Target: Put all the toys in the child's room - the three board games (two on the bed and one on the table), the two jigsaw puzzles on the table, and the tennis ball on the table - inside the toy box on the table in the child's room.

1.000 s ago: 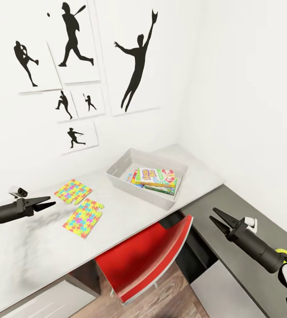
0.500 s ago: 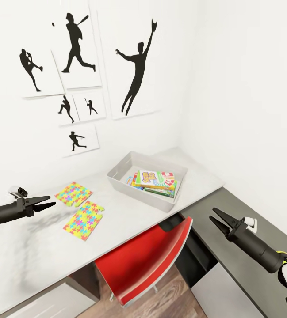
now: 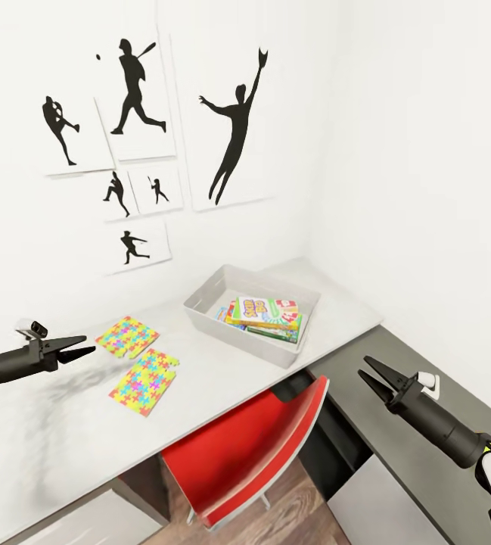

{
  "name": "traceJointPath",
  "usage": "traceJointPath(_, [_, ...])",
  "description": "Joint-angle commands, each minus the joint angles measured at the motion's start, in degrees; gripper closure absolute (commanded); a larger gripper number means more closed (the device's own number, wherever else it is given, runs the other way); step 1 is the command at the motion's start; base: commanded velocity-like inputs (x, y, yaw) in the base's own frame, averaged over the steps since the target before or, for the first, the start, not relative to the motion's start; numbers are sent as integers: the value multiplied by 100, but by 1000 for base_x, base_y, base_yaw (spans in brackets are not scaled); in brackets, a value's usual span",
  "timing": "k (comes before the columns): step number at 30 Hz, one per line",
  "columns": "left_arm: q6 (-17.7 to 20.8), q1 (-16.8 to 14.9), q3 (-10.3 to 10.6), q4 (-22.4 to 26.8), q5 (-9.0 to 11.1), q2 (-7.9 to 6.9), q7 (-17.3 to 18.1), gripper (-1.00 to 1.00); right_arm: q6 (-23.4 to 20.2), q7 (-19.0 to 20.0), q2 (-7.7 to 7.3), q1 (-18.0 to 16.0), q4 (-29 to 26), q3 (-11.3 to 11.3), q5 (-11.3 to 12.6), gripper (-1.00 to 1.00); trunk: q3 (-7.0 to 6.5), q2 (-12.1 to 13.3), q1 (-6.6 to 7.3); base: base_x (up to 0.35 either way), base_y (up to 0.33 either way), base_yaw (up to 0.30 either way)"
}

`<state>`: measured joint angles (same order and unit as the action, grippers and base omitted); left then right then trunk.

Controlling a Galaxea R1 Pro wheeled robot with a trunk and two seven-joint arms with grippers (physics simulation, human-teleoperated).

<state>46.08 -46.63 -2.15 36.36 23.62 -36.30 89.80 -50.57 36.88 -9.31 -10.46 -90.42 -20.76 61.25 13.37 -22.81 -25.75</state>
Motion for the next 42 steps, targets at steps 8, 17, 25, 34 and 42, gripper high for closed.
traceJointPath(8, [76, -4, 9, 2, 2, 3, 20, -100, -32, 12, 0, -8, 6, -7, 1, -100, -64, -11, -4, 0, 0, 0])
traceJointPath(17, [77, -4, 11, 3, 2, 3, 20, -100, -32, 12, 6, -6, 7, -7, 0, -100, -149, -11, -4, 0, 0, 0])
traceJointPath(25, [77, -4, 5, 3, 0, -2, 20, -100, -30, 5, 8, -6, 7, 0, -2, -100, -224, -11, -4, 0, 0, 0])
traceJointPath(34, [70, -4, 11, 3, 1, -6, 20, -100, 38, 10, 9, -7, 7, 34, -68, -100, -308, -11, -4, 0, 0, 0])
traceJointPath(42, [68, -4, 13, 3, 2, -8, 20, -100, 157, 12, 3, -8, 7, 114, -149, -100, -383, -11, -4, 0, 0, 0])
